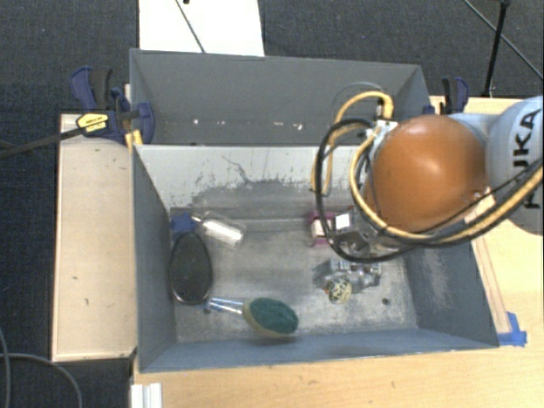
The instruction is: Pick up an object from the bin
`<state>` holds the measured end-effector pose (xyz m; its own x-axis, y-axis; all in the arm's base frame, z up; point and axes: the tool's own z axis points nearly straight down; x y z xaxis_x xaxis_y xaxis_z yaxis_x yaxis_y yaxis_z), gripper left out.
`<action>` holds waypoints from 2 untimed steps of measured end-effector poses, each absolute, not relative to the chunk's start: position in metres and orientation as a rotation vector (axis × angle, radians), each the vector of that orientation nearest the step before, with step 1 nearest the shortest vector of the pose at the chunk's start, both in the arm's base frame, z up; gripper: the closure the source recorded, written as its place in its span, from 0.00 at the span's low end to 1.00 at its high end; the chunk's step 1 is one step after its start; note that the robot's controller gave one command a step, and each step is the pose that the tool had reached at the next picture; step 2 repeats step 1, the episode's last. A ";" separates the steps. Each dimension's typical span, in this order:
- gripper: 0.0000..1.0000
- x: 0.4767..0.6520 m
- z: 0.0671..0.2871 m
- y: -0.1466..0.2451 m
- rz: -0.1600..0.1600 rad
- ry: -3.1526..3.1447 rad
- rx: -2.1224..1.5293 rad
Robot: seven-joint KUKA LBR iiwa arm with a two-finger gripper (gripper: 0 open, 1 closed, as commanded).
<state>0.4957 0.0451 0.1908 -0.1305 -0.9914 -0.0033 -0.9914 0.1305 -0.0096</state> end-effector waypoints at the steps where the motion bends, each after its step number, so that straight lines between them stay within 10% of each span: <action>1: 1.00 0.507 0.267 0.037 -0.004 1.978 -2.435; 2: 1.00 0.507 0.267 0.037 -0.004 1.978 -2.435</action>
Offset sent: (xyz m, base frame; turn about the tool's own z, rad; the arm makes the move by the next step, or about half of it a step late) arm 0.0102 -0.0081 0.0745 -0.3399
